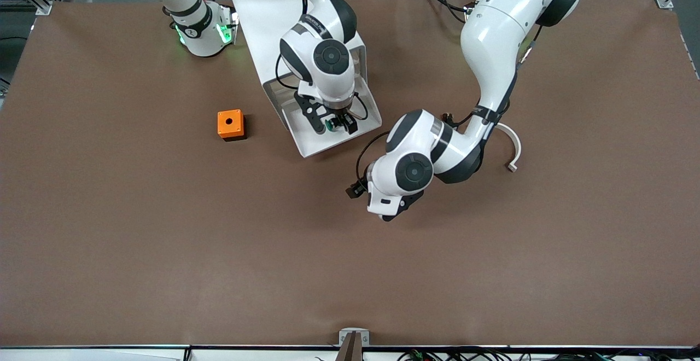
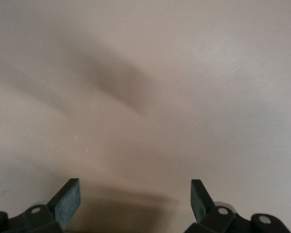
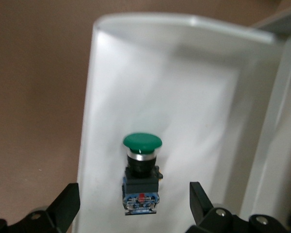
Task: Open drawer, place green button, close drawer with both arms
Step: 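Lower the button into the drawer, open the right gripper and withdraw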
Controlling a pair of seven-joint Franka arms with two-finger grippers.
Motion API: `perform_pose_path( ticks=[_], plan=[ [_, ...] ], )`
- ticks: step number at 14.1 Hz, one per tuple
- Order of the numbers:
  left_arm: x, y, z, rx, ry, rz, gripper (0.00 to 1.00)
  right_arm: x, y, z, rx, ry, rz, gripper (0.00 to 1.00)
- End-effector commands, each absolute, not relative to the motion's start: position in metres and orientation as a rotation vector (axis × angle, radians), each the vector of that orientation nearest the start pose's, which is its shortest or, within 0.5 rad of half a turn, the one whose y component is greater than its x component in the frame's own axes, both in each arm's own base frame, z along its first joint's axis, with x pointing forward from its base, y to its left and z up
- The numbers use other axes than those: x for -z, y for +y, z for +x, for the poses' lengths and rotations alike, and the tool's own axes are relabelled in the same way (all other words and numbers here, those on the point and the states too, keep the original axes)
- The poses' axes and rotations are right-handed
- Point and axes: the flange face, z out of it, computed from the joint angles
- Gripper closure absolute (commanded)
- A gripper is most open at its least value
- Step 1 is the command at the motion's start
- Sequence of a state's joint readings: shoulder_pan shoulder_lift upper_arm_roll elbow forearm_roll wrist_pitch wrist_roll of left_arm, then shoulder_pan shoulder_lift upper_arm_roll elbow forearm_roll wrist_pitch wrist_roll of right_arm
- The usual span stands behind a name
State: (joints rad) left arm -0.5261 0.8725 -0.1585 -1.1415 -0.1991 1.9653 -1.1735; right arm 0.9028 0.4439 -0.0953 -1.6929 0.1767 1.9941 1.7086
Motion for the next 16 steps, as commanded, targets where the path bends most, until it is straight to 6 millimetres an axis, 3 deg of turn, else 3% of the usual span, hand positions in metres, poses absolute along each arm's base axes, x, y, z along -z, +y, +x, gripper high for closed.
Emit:
perform_pose_path(
  ticks=[1, 3, 4, 6, 8, 12, 14, 16],
  plan=[
    [-0.292, -0.461, 0.610, -0.269, -0.952, -3.167, 0.00, -0.386, 0.447, 0.487, -0.357, 1.392, -2.920, 0.00],
    [-0.294, -0.459, 0.613, -0.157, -0.909, -3.166, 0.00, -0.426, 0.414, 0.515, -0.408, 1.258, -2.981, 0.00],
    [-0.293, -0.457, 0.613, -0.144, -0.911, -3.156, 0.00, -0.440, 0.387, 0.533, -0.439, 1.210, -3.003, 0.00],
    [-0.296, -0.458, 0.607, -0.110, -0.889, -3.154, 0.00, -0.469, 0.346, 0.546, -0.468, 1.060, -3.053, 0.00],
    [-0.287, -0.453, 0.601, -0.078, -0.891, -3.163, 0.00, -0.491, 0.294, 0.562, -0.448, 0.939, -3.106, 0.00],
    [-0.277, -0.451, 0.558, -0.062, -0.823, -3.164, 0.00, -0.524, 0.176, 0.586, -0.527, 0.660, -3.134, 0.00],
    [-0.263, -0.470, 0.530, -0.091, -0.845, -3.121, 0.00, -0.535, 0.131, 0.592, -0.519, 0.460, -3.180, 0.00],
    [-0.252, -0.478, 0.514, -0.085, -0.900, -3.066, 0.00, -0.552, 0.087, 0.600, -0.487, 0.238, -3.201, 0.00]
  ],
)
